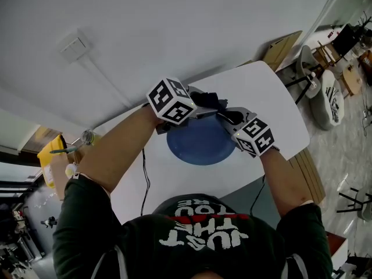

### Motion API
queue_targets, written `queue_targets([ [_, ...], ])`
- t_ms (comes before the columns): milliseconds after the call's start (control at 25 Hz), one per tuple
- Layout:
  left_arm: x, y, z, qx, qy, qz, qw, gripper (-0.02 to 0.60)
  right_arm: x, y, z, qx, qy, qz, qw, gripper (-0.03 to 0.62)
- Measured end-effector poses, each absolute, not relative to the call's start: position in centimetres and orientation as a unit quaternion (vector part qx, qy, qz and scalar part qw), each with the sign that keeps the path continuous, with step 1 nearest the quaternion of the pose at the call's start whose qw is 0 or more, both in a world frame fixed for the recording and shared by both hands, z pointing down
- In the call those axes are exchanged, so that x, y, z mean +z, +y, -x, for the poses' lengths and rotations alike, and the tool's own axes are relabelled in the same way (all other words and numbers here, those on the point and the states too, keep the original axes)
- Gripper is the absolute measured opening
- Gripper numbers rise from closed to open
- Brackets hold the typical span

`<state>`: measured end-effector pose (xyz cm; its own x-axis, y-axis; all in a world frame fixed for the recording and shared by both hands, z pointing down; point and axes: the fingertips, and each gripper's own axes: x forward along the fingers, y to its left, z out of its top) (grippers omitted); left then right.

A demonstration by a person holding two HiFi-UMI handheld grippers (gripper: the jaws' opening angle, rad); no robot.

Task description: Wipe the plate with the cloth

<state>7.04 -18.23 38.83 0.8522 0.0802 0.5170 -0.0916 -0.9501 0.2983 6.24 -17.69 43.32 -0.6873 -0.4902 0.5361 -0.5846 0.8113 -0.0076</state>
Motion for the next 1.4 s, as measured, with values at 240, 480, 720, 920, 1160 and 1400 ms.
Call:
queue_targets([
  [240, 39.8, -17.8, -7.9, 0.296, -0.016, -0.949, 0.11, 0.066, 44.1, -17.7, -6.2, 0.1, -0.912, -0.296, 0.264, 0.017],
  [480, 34.0, -22.3, -4.5, 0.183, -0.127, -0.97, 0.094, 0.066, 42.9, -20.0, -9.2, 0.163, -0.907, -0.343, 0.184, 0.017],
  [720, 29.6, -25.8, 4.7, 0.058, -0.23, -0.961, 0.139, 0.066, 41.0, -21.8, -15.8, 0.264, -0.882, -0.39, 0.026, 0.017],
  [920, 31.2, -25.0, 9.0, -0.034, -0.232, -0.944, 0.23, 0.066, 39.0, -21.2, -19.2, 0.31, -0.868, -0.368, -0.123, 0.017],
  [1160, 31.4, -21.7, 7.0, -0.086, -0.165, -0.942, 0.279, 0.066, 37.2, -19.9, -19.2, 0.333, -0.862, -0.269, -0.273, 0.017],
  [1400, 27.4, -18.9, 2.0, -0.117, -0.08, -0.958, 0.249, 0.066, 36.3, -18.3, -18.2, 0.359, -0.821, -0.123, -0.427, 0.017],
])
